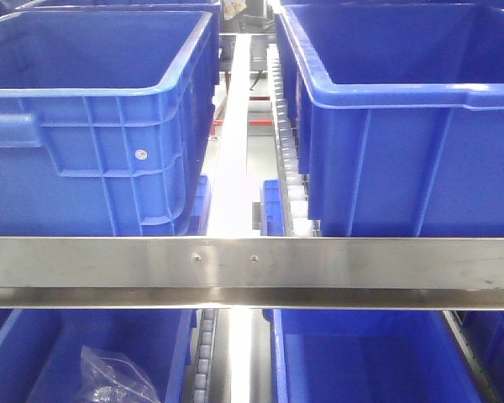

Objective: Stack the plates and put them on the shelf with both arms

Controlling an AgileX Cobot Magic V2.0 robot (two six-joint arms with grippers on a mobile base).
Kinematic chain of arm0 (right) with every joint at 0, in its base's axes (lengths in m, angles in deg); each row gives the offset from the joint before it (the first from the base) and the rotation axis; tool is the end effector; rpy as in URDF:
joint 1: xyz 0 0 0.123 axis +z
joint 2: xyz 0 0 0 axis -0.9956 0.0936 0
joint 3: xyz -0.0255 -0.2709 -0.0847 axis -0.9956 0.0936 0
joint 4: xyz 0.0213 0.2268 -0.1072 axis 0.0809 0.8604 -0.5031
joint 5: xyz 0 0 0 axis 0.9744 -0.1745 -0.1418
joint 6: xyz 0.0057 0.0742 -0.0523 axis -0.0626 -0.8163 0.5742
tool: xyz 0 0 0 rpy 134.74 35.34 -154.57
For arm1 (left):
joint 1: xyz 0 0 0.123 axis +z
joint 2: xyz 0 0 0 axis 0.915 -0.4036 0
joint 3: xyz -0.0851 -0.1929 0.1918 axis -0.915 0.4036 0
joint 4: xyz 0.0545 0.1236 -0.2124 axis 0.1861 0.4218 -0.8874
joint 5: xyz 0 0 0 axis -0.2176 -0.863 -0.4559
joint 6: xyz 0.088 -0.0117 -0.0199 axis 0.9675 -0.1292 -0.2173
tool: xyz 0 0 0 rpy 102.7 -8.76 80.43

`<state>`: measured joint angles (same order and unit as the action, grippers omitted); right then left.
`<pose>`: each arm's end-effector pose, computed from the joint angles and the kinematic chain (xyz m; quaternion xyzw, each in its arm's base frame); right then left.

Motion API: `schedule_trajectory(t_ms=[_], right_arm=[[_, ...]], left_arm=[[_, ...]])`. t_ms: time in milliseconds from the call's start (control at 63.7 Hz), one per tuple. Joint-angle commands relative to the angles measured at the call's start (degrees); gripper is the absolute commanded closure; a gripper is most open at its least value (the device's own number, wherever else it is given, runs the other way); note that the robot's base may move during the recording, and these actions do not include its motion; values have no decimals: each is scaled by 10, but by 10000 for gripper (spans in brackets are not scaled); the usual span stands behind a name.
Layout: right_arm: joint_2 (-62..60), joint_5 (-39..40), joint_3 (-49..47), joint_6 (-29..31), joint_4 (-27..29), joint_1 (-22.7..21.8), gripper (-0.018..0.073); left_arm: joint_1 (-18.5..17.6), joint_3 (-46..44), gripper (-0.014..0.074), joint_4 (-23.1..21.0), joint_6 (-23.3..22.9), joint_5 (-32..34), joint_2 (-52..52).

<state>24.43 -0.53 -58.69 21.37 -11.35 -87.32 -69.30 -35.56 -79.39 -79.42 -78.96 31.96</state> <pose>0.0567 -0.0029 0.1958 0.0914 0.7097 0.0544 0.6964 0.0583 -0.0027 0.2135 -0.0216 0.7223 -0.0548 0.6890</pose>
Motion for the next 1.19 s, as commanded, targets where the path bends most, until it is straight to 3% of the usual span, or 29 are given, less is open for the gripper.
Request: schedule_trajectory(t_ms=[0, 816, 941, 1177], right_arm=[[-10, 46, 1, 5, 1, -3, 503], [-10, 46, 1, 5, 1, -3, 503], [-10, 46, 1, 5, 1, -3, 503], [-10, 46, 1, 5, 1, -3, 503]], left_arm=[[-3, 15, 514, -10, 0, 91, 21], [-3, 32, 514, 4, -5, 90, 40], [-3, 32, 514, -29, -9, 87, 40], [-3, 32, 514, -29, -9, 88, 40]])
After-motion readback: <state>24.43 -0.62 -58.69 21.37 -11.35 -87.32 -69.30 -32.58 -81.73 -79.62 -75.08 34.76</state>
